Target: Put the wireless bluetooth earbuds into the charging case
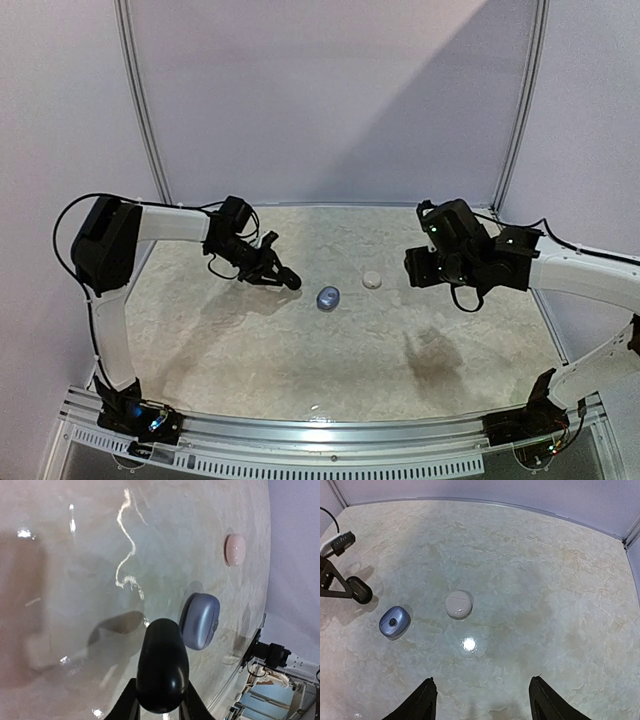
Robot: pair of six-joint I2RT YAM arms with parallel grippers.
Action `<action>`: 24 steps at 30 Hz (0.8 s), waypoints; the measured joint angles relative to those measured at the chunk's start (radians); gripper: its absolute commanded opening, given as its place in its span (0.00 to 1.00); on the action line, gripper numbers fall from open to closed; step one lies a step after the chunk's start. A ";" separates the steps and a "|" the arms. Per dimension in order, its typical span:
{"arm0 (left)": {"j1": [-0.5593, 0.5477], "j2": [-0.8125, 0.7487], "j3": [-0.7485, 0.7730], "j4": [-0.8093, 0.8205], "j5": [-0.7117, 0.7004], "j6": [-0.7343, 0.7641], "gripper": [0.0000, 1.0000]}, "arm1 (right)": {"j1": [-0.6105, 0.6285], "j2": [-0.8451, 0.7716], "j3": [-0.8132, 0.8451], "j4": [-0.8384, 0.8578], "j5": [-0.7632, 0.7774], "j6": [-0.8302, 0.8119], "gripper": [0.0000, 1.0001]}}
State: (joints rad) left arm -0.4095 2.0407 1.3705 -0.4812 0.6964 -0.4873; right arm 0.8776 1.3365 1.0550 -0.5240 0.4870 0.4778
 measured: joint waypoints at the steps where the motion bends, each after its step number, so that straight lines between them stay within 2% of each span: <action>1: 0.000 0.014 -0.007 0.029 0.005 -0.032 0.00 | 0.000 -0.019 -0.008 0.000 0.002 0.016 0.66; 2: 0.000 0.023 -0.014 0.048 0.007 -0.053 0.00 | -0.001 -0.037 -0.013 0.000 0.005 0.029 0.67; 3: 0.000 0.029 -0.028 0.071 0.007 -0.077 0.05 | -0.002 -0.051 -0.015 0.000 0.006 0.042 0.68; 5: 0.002 0.037 -0.060 0.105 0.011 -0.111 0.30 | -0.004 -0.068 -0.015 0.001 0.009 0.064 0.73; 8: 0.004 0.037 -0.085 0.149 0.025 -0.142 0.78 | -0.013 -0.069 -0.015 -0.001 0.007 0.097 0.82; 10: 0.008 0.037 -0.106 0.161 0.019 -0.152 0.90 | -0.029 -0.068 -0.015 -0.003 0.002 0.121 0.90; 12: 0.011 0.006 -0.107 0.155 0.002 -0.158 0.93 | -0.052 -0.063 -0.015 -0.006 -0.009 0.142 0.99; 17: 0.032 -0.085 -0.111 0.006 -0.172 -0.136 0.95 | -0.168 -0.057 -0.018 -0.011 -0.091 0.203 0.99; 24: 0.100 -0.364 -0.111 -0.268 -0.426 -0.024 0.96 | -0.502 -0.084 -0.138 0.065 -0.327 0.256 0.99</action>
State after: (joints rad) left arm -0.3096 1.6764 1.2594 -0.7490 0.2707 -0.5117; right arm 0.3756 1.2530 0.9165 -0.4591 0.1600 0.7341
